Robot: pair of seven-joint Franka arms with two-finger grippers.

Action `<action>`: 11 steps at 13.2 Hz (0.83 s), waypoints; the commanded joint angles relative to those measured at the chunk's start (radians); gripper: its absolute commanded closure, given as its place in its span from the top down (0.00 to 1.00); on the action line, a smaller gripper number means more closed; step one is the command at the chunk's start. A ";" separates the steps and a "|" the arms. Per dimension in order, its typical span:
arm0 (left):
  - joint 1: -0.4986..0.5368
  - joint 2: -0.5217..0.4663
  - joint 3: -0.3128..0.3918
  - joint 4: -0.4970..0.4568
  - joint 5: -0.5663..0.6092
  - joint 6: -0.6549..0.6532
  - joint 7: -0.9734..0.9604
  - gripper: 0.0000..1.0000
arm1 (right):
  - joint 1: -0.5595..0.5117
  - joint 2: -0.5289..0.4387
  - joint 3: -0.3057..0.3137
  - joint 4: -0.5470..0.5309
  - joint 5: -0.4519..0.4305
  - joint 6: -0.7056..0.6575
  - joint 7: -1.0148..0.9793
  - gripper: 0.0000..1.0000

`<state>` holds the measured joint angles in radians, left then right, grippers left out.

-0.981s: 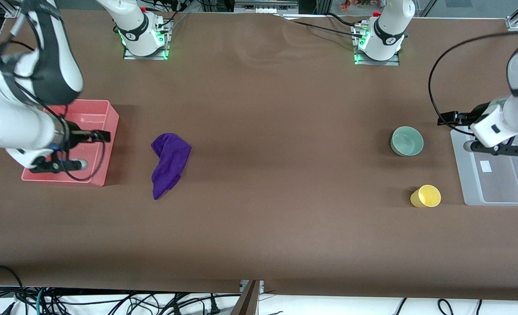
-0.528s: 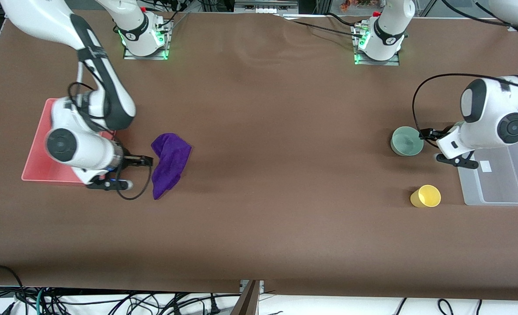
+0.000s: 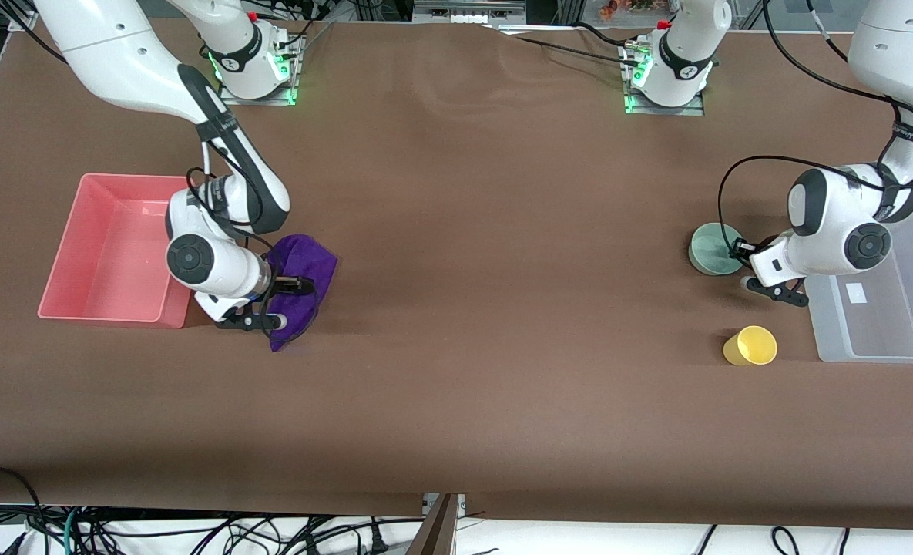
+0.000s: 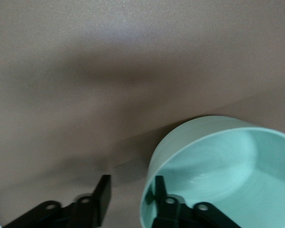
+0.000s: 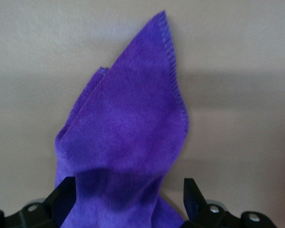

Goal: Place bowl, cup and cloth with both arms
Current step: 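Grasp the purple cloth with the right gripper while the left gripper grasps the bowl, then carry the cloth into the pink bin while the left gripper places the bowl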

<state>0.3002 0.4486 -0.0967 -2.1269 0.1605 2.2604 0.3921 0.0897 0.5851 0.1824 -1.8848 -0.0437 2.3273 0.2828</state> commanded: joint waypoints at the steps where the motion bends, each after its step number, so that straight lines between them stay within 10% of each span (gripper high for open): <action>1: 0.007 -0.010 -0.008 0.015 0.004 -0.009 0.021 0.00 | 0.011 0.013 0.003 -0.063 0.010 0.119 0.013 0.99; 4: 0.007 -0.037 -0.011 0.019 0.004 -0.033 0.021 0.00 | 0.012 0.019 0.003 -0.079 0.010 0.146 0.012 0.14; 5: 0.007 -0.062 -0.009 0.045 0.004 -0.070 0.027 0.00 | 0.012 0.016 0.003 -0.074 0.010 0.135 0.010 0.00; 11: 0.123 -0.050 0.000 0.427 0.008 -0.400 0.249 0.00 | 0.001 -0.031 -0.001 -0.013 -0.002 -0.032 -0.002 0.00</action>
<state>0.3605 0.3736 -0.0917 -1.7991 0.1602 1.9095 0.5425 0.0968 0.5924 0.1800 -1.9264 -0.0453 2.3901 0.2849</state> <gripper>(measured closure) 0.965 0.903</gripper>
